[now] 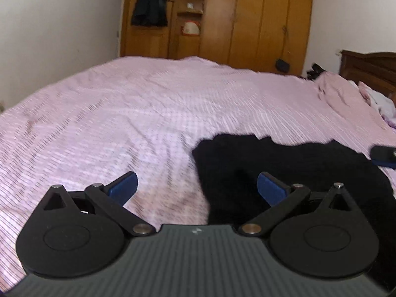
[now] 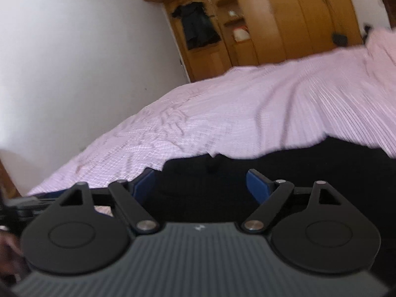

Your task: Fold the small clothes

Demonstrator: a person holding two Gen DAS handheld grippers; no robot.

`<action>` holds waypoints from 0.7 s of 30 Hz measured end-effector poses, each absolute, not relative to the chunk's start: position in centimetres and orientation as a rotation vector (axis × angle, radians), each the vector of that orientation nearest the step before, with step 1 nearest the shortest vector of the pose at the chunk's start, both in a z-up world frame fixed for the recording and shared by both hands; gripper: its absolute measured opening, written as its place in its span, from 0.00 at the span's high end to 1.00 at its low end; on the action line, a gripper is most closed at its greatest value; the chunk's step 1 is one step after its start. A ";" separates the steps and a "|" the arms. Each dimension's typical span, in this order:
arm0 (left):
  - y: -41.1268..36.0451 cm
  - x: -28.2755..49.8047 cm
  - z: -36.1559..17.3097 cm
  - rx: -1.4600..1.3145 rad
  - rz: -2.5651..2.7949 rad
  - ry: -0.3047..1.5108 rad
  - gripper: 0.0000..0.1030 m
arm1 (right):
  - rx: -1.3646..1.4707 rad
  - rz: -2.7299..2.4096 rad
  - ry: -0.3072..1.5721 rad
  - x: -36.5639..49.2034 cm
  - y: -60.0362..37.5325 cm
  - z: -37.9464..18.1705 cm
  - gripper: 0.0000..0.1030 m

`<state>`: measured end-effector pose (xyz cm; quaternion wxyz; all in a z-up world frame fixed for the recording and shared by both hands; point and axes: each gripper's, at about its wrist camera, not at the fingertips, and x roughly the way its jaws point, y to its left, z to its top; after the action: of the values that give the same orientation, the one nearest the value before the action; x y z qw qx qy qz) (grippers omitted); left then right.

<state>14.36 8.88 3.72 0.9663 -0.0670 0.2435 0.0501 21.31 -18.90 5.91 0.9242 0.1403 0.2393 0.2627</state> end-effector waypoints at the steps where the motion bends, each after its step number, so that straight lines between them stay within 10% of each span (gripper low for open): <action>1: 8.6 14.2 3.5 -0.143 0.086 0.506 0.00 | 0.285 0.508 0.499 20.6 -20.1 5.6 0.13; 21: 6.7 3.5 -0.5 -0.417 -0.107 0.694 0.00 | 0.585 0.578 0.601 6.5 -36.9 -1.9 0.19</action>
<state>3.47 6.73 -0.49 0.9178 -0.2027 0.3375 -0.0518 6.49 -36.88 -1.94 0.8730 0.2800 0.2879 0.2768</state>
